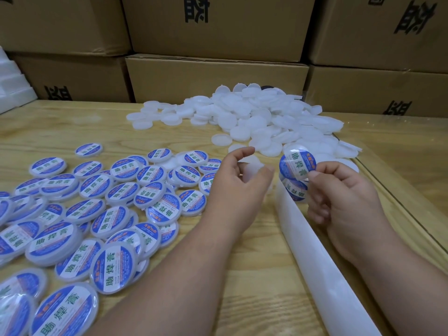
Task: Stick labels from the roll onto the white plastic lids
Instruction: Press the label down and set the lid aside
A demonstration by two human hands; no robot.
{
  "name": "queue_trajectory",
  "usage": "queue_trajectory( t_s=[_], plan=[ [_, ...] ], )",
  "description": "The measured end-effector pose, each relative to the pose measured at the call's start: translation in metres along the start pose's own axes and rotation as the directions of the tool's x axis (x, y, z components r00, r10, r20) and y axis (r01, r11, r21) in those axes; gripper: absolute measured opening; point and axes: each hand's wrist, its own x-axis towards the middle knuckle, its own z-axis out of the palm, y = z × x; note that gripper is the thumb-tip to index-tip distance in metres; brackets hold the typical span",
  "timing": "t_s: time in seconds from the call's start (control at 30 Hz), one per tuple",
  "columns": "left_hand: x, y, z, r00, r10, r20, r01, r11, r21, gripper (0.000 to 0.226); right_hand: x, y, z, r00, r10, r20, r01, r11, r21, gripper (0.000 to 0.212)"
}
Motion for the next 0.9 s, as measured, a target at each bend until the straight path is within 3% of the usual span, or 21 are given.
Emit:
queue_trajectory(
  t_s=[0.17, 0.3, 0.43, 0.53, 0.63, 0.73, 0.9],
  plan=[
    [0.000, -0.003, -0.002, 0.999, 0.037, -0.009, -0.036, 0.989, 0.143, 0.015, 0.004, -0.003, -0.002, 0.983, 0.163, 0.083, -0.174, 0.972, 0.158, 0.026],
    [-0.002, 0.001, -0.001, 0.998, 0.000, -0.062, 0.002, 1.000, 0.030, 0.011, 0.004, -0.006, -0.002, 0.965, 0.219, 0.146, -0.245, 0.949, 0.196, 0.024],
    [-0.004, 0.009, -0.002, 1.000, -0.017, 0.020, 0.020, 0.989, -0.150, 0.013, 0.004, -0.007, -0.004, 0.939, 0.260, 0.223, -0.309, 0.926, 0.219, 0.018],
    [-0.002, 0.008, -0.004, 0.998, -0.004, 0.065, 0.019, 0.973, -0.232, 0.026, 0.003, -0.006, -0.006, 0.914, 0.275, 0.299, -0.334, 0.928, 0.166, 0.011],
    [-0.001, 0.004, -0.005, 0.995, 0.006, 0.096, 0.019, 0.966, -0.257, 0.041, 0.002, -0.004, -0.005, 0.912, 0.279, 0.302, -0.325, 0.938, 0.117, 0.023],
    [0.000, 0.001, -0.004, 0.990, 0.020, 0.141, 0.012, 0.974, -0.227, 0.043, 0.001, -0.002, -0.002, 0.916, 0.272, 0.294, -0.294, 0.955, 0.033, 0.032],
    [0.001, 0.001, -0.003, 0.981, -0.007, 0.194, 0.041, 0.983, -0.177, 0.040, -0.001, 0.000, 0.002, 0.911, 0.274, 0.309, -0.274, 0.961, -0.043, 0.019]
  ],
)
